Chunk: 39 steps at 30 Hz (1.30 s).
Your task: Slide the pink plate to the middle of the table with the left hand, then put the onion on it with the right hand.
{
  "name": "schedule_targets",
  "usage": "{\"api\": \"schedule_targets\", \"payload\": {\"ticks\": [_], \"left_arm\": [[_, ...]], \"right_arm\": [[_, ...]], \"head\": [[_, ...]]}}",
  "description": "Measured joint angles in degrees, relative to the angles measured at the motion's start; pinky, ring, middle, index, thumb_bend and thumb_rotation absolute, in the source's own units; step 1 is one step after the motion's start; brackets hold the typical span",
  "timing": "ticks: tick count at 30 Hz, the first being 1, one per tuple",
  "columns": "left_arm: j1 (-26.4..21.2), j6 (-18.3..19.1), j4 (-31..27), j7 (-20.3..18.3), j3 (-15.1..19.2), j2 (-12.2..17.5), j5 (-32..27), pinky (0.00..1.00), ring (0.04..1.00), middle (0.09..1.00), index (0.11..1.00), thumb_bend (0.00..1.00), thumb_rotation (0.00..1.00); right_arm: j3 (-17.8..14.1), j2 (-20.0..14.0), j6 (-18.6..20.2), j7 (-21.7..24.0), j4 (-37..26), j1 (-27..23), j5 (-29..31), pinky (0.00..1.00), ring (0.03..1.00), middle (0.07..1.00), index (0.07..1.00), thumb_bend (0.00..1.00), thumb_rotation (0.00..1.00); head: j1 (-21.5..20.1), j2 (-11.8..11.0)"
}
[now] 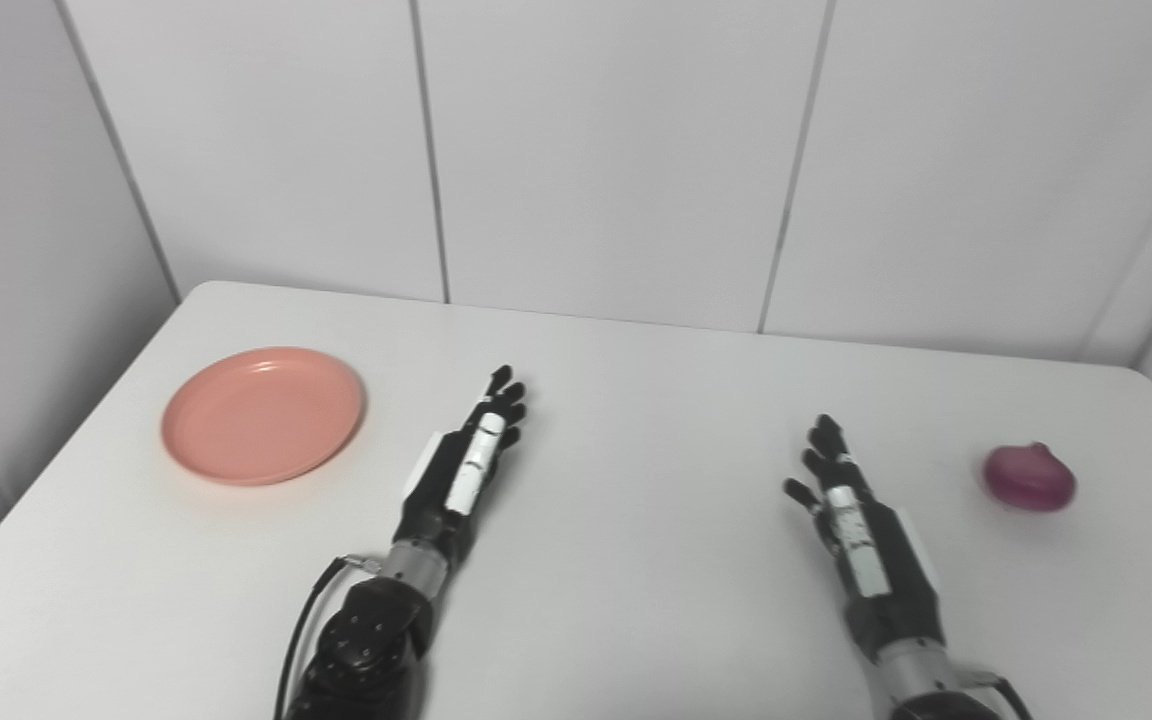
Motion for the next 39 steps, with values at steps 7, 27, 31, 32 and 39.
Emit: {"api": "schedule_targets", "payload": {"ticks": [7,27,31,32,39], "left_arm": [[0.5,0.55,-0.16,1.93,-2.47,-3.89,2.61,0.99,0.987,0.986,0.973,0.56,1.0],[-1.1,0.54,0.52,2.98,1.18,-1.29,0.87,0.94,0.94,0.948,0.947,0.59,1.0],[-2.49,1.14,-1.88,1.68,2.25,1.69,-0.36,0.92,0.925,0.932,0.929,0.59,1.0],[-2.82,1.39,-2.73,1.43,2.6,2.21,-0.52,0.91,0.924,0.931,0.927,0.59,1.0],[-4.32,3.83,-5.94,0.27,4.5,5.1,-2.85,0.9,0.908,0.922,0.915,0.55,1.0]], "right_arm": [[-1.77,-1.36,-3.83,2.37,2.48,-1.05,2.97,1.0,1.0,1.0,1.0,0.56,0.9],[-3.3,-2.53,-4.87,3.84,4.34,-1.65,5.15,0.99,0.974,0.98,0.986,0.63,0.82],[-3.43,-2.91,-4.97,3.98,4.61,-1.63,5.26,0.97,0.968,0.978,0.984,0.63,0.82],[-3.42,-2.98,-5.04,3.99,4.62,-1.61,5.26,0.97,0.967,0.977,0.983,0.63,0.82],[-3.41,-3.14,-6.43,3.95,4.91,-1.65,4.59,0.94,0.95,0.961,0.973,0.69,0.81]], "head": [[6.69,-2.9],[7.76,-5.11],[8.02,-5.19],[8.11,-5.19],[8.55,-5.81]]}}
